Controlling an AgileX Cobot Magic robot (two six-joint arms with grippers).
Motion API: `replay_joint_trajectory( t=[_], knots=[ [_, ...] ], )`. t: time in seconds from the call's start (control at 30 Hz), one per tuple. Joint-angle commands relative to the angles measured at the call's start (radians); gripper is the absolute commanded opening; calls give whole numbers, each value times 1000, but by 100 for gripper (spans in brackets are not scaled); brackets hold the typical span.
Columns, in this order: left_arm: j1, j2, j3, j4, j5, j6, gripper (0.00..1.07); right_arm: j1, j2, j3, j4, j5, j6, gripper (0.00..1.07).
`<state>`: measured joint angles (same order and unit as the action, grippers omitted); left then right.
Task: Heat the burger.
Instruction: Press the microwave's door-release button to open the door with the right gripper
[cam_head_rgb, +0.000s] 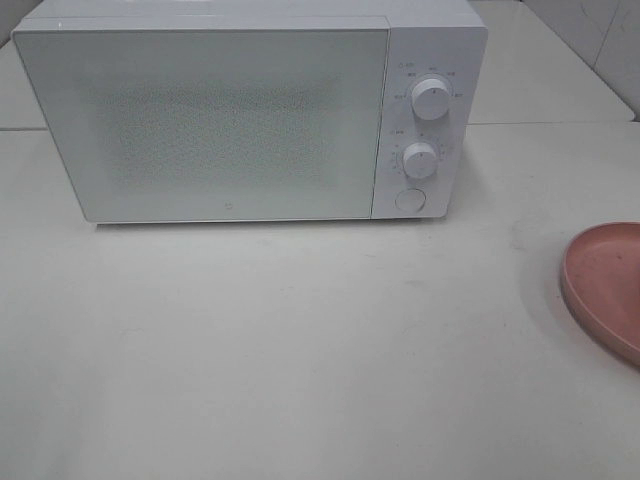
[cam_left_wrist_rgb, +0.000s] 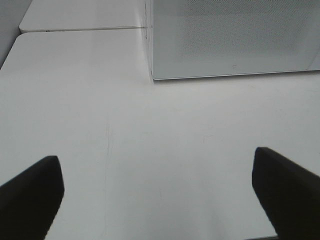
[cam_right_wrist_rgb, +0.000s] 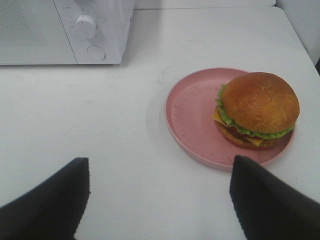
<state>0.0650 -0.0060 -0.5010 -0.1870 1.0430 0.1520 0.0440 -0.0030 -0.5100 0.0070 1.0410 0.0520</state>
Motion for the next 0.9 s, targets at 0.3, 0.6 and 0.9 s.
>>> replay_joint_trajectory(
  t=[0.3, 0.6, 0.9],
  knots=[
    [-5, -24, 3, -1, -4, 0, 96, 3, 173, -60, 3, -128, 5, 73],
    [-5, -24, 3, -1, -4, 0, 96, 3, 305, -60, 3, -257, 5, 73],
    [-5, -24, 3, -1, -4, 0, 96, 3, 435, -60, 3, -395, 7, 73]
  ],
)
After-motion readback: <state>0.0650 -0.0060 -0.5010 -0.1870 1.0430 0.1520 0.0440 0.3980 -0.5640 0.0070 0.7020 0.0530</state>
